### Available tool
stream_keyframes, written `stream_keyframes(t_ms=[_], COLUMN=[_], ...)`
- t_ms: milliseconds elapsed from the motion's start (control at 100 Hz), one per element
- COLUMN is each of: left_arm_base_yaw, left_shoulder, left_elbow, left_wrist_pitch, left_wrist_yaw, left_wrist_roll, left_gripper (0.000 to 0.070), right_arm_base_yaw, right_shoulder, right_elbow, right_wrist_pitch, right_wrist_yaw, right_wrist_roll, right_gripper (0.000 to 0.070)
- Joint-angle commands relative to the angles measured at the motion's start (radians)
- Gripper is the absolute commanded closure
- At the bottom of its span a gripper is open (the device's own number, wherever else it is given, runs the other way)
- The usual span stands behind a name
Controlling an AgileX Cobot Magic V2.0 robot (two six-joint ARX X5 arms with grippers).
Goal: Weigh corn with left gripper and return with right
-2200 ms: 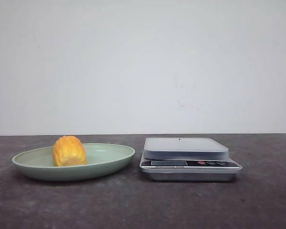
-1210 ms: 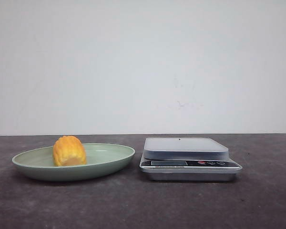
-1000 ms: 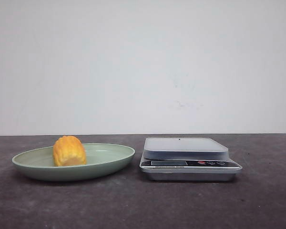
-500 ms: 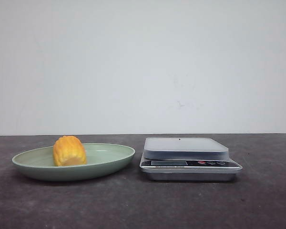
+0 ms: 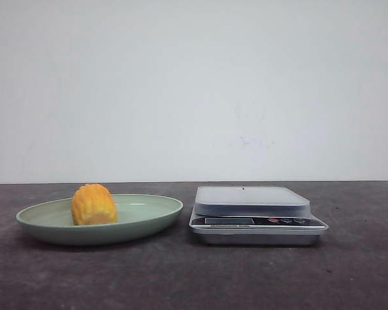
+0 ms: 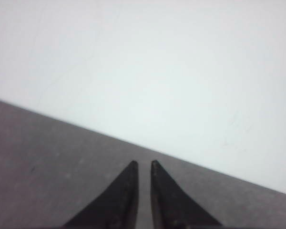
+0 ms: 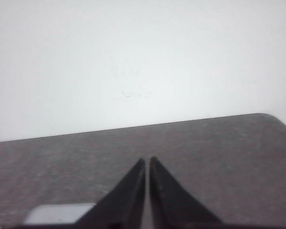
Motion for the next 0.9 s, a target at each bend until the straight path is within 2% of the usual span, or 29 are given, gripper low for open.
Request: stream_keyframes(t_ms=[0,40,70,180,300,440,590,890], left_arm_base_yaw=[-0.001,-0.002,-0.004,-0.034,-0.124,-0.259,-0.36,-0.453], left_shoulder=[0.132,0.204,0.256,0.434,0.604,0.787,0.972,1.225], left_elbow=[0.123,0.195,0.246,0.401,0.488,0.497,0.497,0.497], left_wrist_pitch=[-0.033,-0.067,-0.098,-0.217,-0.299,-0.301,-0.286,-0.283], left_wrist_yaw=[0.042,0.067,0.082,0.123,0.123,0.037,-0.032,-0.129], left_wrist_roll=[0.002,0.0,-0.002,0.002,0.005,0.006,0.004,-0.011], left_gripper=[0.0488,0.033,0.0281,0.0281,0.0281,0.0281,0.028,0.028], right_arm_base_yaw=[0.003,0.003,0.003,0.005,0.014,0.041,0.056,0.056], right_shoulder=[0.103,0.155,0.19,0.3,0.389,0.444,0.446,0.446], right_elbow=[0.077,0.121,0.151,0.243,0.32,0.373,0.381,0.382], right_wrist_pitch=[-0.031,-0.051,-0.07,-0.12,-0.172,-0.22,-0.243,-0.279], right_wrist_yaw=[-0.023,-0.045,-0.07,-0.15,-0.187,-0.192,-0.192,-0.193], right_wrist_roll=[0.047,0.05,0.049,0.039,0.023,0.005,-0.023,-0.037], right_gripper=[0.0408,0.0297,0.0287,0.0287,0.0283,0.023,0.0229,0.0229])
